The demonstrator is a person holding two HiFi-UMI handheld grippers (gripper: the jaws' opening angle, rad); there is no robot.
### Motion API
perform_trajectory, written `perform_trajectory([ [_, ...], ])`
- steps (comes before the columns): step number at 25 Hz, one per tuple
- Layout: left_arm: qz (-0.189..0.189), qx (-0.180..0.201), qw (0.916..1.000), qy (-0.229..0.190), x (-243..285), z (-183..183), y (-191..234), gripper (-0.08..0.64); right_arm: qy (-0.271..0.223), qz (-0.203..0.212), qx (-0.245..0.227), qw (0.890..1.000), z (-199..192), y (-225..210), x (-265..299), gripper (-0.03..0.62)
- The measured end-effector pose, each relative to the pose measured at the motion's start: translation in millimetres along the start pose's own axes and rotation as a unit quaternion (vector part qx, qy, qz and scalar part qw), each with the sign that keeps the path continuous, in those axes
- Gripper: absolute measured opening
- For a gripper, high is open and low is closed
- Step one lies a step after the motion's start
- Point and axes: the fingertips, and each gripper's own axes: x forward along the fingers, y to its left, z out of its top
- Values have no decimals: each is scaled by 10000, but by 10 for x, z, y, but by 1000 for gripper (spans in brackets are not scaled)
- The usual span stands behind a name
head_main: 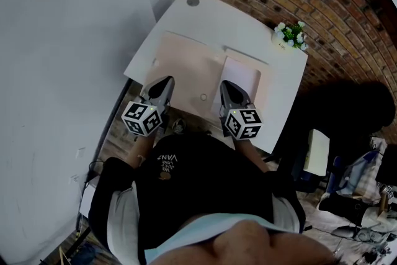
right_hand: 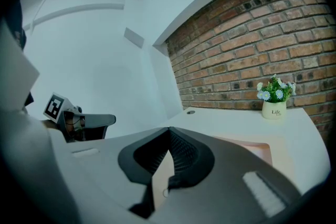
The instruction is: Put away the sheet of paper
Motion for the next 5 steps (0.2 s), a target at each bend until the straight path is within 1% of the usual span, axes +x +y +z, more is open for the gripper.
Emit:
perform_trajectory([
  [5, -30, 5, 10000, 5, -6, -12, -16, 0, -8, -22, 14, 10000, -15, 2, -7, -3],
])
